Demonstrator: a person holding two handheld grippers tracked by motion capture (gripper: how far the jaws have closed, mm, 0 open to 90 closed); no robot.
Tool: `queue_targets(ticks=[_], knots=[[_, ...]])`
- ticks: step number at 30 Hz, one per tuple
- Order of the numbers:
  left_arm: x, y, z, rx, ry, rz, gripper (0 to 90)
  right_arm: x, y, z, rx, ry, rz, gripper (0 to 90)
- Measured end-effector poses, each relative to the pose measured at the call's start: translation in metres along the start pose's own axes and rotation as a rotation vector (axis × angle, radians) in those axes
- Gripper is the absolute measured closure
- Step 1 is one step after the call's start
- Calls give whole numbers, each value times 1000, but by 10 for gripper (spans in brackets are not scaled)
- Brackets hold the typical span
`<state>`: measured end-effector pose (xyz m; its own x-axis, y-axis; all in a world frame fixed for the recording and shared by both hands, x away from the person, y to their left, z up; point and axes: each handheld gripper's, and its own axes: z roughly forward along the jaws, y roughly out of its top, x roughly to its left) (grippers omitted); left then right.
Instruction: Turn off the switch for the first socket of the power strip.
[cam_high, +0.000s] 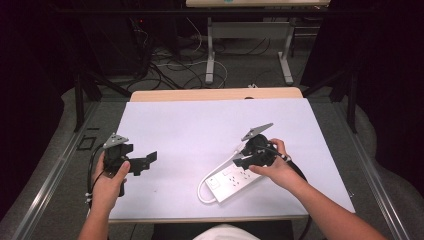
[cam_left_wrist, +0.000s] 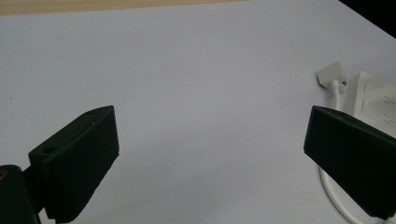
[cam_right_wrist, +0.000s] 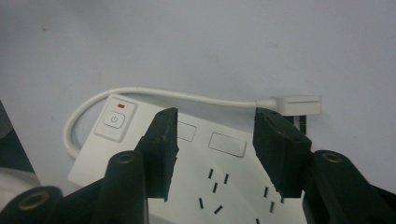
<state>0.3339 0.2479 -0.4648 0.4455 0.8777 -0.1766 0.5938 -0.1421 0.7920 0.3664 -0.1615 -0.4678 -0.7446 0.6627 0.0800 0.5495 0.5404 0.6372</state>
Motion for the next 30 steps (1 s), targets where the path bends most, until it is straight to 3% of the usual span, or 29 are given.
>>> queue_targets(ticks=[7, 10, 14, 19, 22, 30], knots=[[0, 0, 0, -13, 6, -6, 30, -14, -6, -11, 18, -39, -26, 420], [1, 0, -1, -19, 9, -8, 30, -22, -9, -19, 21, -65, 3, 397], [1, 0, -2, -20, 15, -14, 30, -33, -13, -28, -31, -99, 34, 383], [3, 0, -4, -14, 19, -17, 30, -43, -18, -38, -59, -134, 63, 315], [4, 0, -3, -34, 24, -19, 30, -49, -22, -43, -79, -154, 71, 256], [8, 0, -7, -26, 28, -25, 30, -67, -36, -56, -96, -228, 141, 152]])
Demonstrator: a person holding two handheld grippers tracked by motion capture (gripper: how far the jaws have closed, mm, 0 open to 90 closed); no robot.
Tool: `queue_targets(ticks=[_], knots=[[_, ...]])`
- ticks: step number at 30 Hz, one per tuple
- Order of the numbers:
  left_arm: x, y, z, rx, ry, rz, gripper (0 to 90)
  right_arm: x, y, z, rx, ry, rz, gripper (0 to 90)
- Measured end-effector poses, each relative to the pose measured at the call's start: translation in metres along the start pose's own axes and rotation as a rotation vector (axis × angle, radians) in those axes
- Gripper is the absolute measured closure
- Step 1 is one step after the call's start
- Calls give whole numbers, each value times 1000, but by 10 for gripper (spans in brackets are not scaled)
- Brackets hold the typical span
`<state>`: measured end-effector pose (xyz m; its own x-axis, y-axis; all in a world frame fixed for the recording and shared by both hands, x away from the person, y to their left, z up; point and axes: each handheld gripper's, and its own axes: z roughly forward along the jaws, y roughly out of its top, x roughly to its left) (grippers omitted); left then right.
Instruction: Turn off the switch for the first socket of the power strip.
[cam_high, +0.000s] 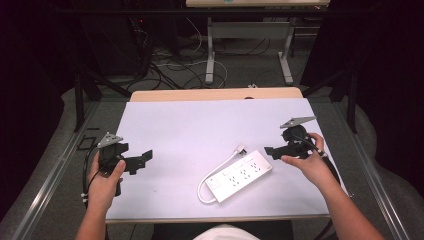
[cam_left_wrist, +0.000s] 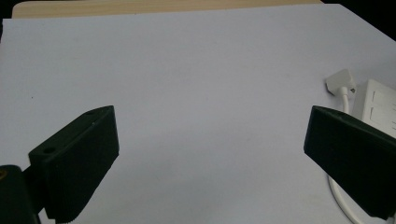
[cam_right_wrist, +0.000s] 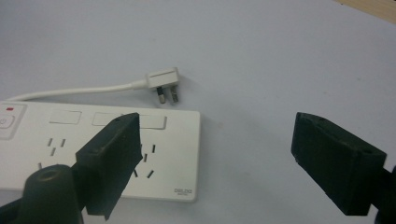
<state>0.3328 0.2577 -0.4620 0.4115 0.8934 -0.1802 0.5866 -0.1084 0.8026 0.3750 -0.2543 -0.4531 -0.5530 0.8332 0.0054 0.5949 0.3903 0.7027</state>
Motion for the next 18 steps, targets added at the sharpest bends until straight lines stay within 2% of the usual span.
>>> queue_targets(ticks=[1, 3, 5, 8, 12, 18], knots=[[0, -1, 1, -17, 6, -2, 30, -2, -1, -1, 0, -7, 0, 149], [0, -1, 1, -14, 10, -4, 30, -6, -3, -2, -10, -36, 13, 145], [1, -1, 0, -1, 7, -3, 30, -11, -6, -3, -21, -42, 31, 126], [2, -1, 0, -3, 9, -7, 30, -18, -10, -4, -38, -52, 68, 84], [3, -2, 1, -8, 11, -14, 30, -25, -17, -2, -43, -82, 81, 0], [5, -3, 2, -11, 14, -18, 30, -34, -26, 1, -51, -100, 116, 0]])
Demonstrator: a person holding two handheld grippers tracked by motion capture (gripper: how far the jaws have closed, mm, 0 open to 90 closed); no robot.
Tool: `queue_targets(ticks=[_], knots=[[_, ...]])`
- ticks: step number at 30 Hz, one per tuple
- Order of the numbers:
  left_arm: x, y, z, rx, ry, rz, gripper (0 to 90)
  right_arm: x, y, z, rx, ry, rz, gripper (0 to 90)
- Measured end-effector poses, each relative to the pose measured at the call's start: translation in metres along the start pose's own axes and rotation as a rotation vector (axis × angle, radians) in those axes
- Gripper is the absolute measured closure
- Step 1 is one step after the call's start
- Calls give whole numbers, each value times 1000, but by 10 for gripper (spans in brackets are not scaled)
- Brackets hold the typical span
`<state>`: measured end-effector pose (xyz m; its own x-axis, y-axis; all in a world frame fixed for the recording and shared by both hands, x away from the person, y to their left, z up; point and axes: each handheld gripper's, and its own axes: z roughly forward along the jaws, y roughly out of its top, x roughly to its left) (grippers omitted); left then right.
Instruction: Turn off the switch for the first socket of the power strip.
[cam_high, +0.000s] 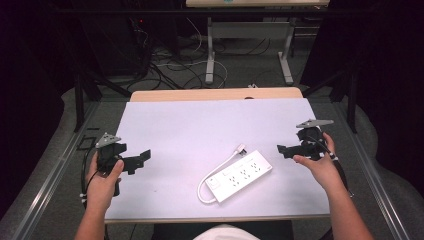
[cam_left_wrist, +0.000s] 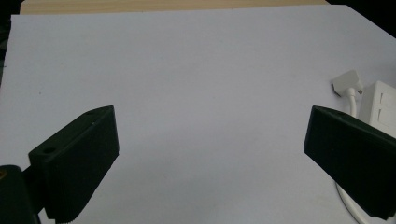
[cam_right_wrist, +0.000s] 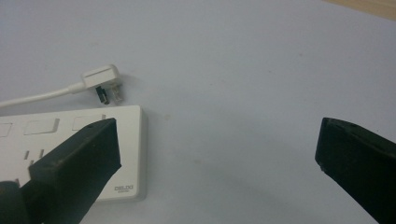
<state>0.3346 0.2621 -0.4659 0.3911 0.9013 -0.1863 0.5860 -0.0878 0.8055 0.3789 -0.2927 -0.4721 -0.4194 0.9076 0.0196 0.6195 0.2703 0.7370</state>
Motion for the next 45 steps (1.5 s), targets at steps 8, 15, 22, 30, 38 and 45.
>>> queue_targets(ticks=[8, 15, 22, 30, 38, 45], knots=[[2, -1, 1, 11, 5, -6, 30, -15, -8, 3, -20, -34, 30, 0], [3, -3, 3, 6, 8, -12, 30, -29, -15, 5, -15, -45, 66, 0], [5, -3, 3, 27, 8, -7, 30, -39, -23, 6, -10, -68, 87, 0], [6, -4, 5, 21, 13, -9, 30, -43, -31, 11, 1, -73, 118, 0], [6, -5, 6, 15, 15, -15, 30, -43, -34, 13, 5, -73, 126, 0], [6, -4, 7, 17, 15, -14, 30, -44, -36, 14, 11, -68, 132, 0]])
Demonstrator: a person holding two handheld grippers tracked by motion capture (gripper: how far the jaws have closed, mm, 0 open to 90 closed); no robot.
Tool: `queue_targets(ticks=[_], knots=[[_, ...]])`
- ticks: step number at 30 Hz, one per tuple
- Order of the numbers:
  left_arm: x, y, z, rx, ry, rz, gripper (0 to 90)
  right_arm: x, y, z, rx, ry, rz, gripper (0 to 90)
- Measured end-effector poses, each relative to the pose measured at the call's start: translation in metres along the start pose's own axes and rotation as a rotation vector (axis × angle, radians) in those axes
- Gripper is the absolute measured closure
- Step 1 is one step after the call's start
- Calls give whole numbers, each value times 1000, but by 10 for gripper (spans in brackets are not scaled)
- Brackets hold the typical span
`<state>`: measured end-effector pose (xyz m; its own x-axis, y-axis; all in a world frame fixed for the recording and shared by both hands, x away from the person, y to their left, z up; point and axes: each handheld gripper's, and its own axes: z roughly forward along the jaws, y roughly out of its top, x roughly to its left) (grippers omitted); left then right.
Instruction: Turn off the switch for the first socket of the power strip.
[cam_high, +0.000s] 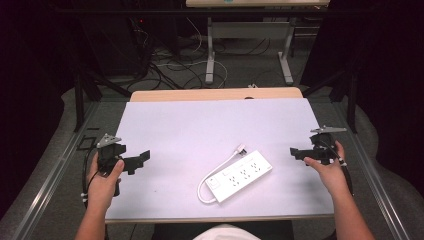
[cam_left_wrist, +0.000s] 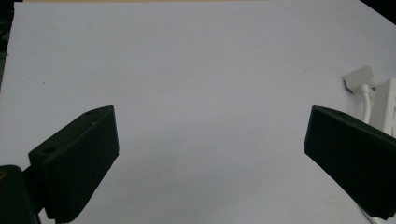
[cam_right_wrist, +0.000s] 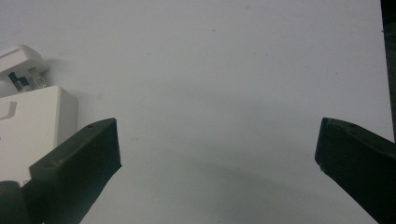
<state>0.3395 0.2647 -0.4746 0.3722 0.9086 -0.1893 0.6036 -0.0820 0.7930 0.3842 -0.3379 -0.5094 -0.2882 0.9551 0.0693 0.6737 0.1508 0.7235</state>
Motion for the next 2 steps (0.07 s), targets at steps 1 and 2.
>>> queue_targets(ticks=[1, 2], knots=[[0, 0, 0, -1, -2, -5, 30, 0, -1, 0, 8, -2, 2, 0], [0, 0, 1, -1, -1, -7, 30, 0, -1, 1, 9, -4, 8, 0]])
